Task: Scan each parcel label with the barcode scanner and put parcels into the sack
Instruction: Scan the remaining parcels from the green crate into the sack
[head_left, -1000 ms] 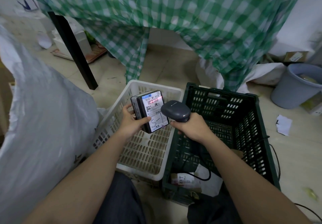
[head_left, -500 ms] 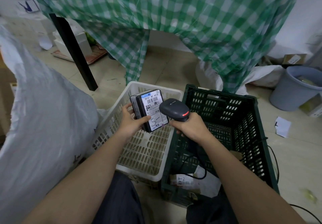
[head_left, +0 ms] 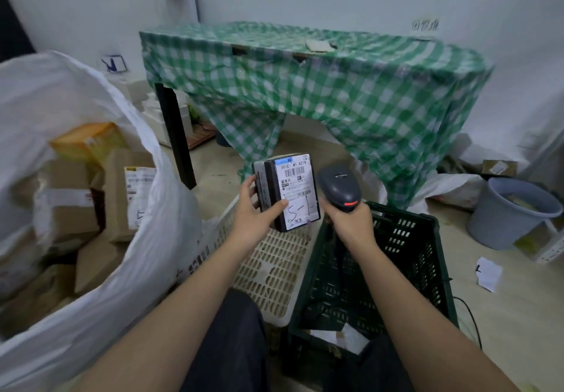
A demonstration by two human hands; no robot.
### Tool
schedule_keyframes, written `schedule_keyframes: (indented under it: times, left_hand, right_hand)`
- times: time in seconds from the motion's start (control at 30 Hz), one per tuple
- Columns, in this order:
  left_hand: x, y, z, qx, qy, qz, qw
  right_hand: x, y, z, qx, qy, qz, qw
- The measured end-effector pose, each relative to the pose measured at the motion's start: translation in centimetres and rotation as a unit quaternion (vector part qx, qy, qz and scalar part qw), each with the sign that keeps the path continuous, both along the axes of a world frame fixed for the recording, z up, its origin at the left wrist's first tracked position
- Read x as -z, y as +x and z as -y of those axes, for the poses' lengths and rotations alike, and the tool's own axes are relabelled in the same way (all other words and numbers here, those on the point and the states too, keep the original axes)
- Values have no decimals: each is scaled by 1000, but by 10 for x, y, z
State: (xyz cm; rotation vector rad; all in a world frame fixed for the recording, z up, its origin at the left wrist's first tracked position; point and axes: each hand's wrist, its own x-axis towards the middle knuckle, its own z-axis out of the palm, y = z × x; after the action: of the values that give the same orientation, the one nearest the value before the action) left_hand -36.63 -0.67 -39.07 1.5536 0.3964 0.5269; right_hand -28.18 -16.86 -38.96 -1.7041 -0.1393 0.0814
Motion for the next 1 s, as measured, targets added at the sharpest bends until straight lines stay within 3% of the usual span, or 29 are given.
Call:
schedule_keyframes:
  times: [0.33, 0.5, 0.73, 0.83, 1.0]
  left_hand:
    - [-120, -104, -45, -88, 76, 104, 988]
    - [-150, -161, -98, -178, 91, 106, 974]
    - [-140, -203, -199, -335, 50, 67, 938]
    - [-129, -188, -237, -360, 12, 33, 932]
    - [-113, -134, -290, -384, 34, -27, 922]
  right_hand:
    - [-109, -63, -76, -84, 116, 87, 986]
    - [-131, -90, -131, -143, 69, 110, 981]
    - [-124, -80, -179, -130, 25, 103, 986]
    - [-114, -62, -192, -129, -4, 92, 987]
    - [-97, -27, -210, -120, -28, 75, 990]
